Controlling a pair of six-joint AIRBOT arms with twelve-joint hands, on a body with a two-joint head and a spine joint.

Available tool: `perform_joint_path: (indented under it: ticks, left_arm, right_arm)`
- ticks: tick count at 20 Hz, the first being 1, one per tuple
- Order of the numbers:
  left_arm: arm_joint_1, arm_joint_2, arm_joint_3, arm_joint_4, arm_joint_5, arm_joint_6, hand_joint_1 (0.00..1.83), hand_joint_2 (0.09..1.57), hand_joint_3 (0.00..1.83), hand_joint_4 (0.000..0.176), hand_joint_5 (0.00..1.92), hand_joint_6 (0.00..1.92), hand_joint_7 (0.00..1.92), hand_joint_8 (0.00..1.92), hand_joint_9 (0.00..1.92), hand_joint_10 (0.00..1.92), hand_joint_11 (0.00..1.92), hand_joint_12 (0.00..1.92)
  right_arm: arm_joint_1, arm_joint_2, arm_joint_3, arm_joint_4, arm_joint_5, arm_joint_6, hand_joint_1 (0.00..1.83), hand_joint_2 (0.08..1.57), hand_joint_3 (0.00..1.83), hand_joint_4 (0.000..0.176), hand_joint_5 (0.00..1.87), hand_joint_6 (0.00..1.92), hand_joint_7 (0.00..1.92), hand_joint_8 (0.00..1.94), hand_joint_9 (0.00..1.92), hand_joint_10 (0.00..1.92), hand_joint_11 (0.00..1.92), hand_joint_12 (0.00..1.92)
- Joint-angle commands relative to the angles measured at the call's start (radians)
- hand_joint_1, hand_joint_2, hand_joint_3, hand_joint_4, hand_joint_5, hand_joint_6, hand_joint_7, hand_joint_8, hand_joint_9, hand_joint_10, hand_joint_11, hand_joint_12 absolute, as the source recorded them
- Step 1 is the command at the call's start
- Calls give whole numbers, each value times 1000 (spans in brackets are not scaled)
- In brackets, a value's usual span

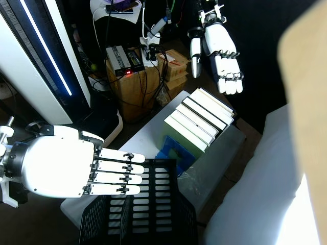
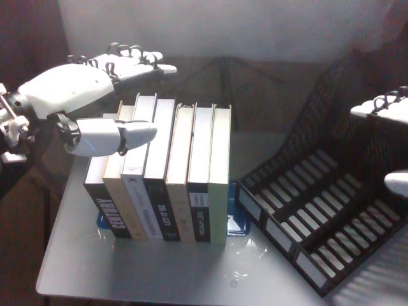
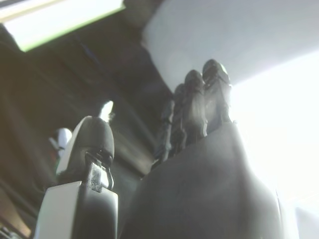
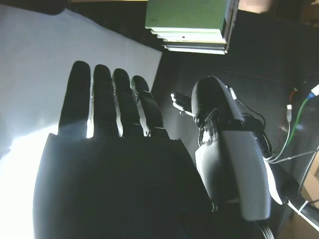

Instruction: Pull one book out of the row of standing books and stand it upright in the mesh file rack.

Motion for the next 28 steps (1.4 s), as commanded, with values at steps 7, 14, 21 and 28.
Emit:
perform_joint_path:
  ticks: [7,14,21,28]
  left_arm:
    - [-22,-28,27,94,9,-41,53,1294,0,76,170,43,0,0,0,0,0,0]
    - [-47,-73,59,186,116,-63,47,1241,0,24,403,30,0,0,0,0,0,0]
    - [-54,-117,98,224,208,-67,113,1227,0,35,486,24,0,0,0,0,0,0]
    - [-57,-130,96,281,234,-86,83,1198,0,53,481,4,0,0,0,0,0,0]
  right_arm:
    - [-4,-9,21,21,93,3,260,1269,7,0,0,0,0,0,0,0,0,0]
    - [-15,-23,25,35,94,3,246,1272,4,0,0,0,0,0,0,0,0,0]
    - [-25,-35,29,52,98,3,323,1283,5,0,0,0,0,0,0,0,0,0]
    - [-39,-37,31,69,102,3,358,1284,2,0,0,0,0,0,0,0,0,0]
